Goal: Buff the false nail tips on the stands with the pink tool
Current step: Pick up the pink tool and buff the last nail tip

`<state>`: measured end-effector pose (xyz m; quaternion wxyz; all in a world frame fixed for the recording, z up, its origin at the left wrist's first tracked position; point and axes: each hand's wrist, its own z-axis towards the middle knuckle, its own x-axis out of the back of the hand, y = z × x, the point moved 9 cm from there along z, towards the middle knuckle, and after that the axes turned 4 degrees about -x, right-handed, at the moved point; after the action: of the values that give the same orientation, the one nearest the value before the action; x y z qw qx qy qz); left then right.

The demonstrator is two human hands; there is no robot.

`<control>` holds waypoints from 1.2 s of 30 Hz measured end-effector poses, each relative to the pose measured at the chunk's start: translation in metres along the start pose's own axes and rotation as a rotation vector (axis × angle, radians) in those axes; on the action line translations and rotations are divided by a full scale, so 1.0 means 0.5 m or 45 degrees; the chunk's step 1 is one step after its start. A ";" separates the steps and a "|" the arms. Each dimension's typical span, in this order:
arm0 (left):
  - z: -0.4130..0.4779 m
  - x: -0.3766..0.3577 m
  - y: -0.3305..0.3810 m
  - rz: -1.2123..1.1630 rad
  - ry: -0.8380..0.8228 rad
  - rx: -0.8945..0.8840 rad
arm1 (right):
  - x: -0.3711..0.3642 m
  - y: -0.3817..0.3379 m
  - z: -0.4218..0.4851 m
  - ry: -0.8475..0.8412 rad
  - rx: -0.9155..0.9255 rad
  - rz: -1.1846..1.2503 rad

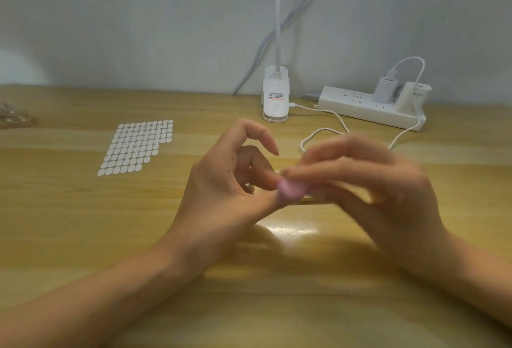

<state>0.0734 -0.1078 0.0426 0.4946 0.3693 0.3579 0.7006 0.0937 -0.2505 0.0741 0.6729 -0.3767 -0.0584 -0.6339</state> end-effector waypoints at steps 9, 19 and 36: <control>-0.007 0.009 0.010 0.039 -0.018 -0.038 | 0.032 0.048 0.004 0.108 -0.107 0.081; -0.009 0.005 -0.009 -0.071 -0.033 0.005 | 0.009 0.048 -0.007 0.065 -0.135 0.132; -0.009 -0.012 -0.025 -0.382 -0.045 0.069 | 0.016 0.005 0.002 0.018 0.018 -0.050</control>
<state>0.0765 -0.1109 0.0285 0.5897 0.3372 0.4192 0.6024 0.0981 -0.2568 0.0782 0.6633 -0.3664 -0.0656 -0.6493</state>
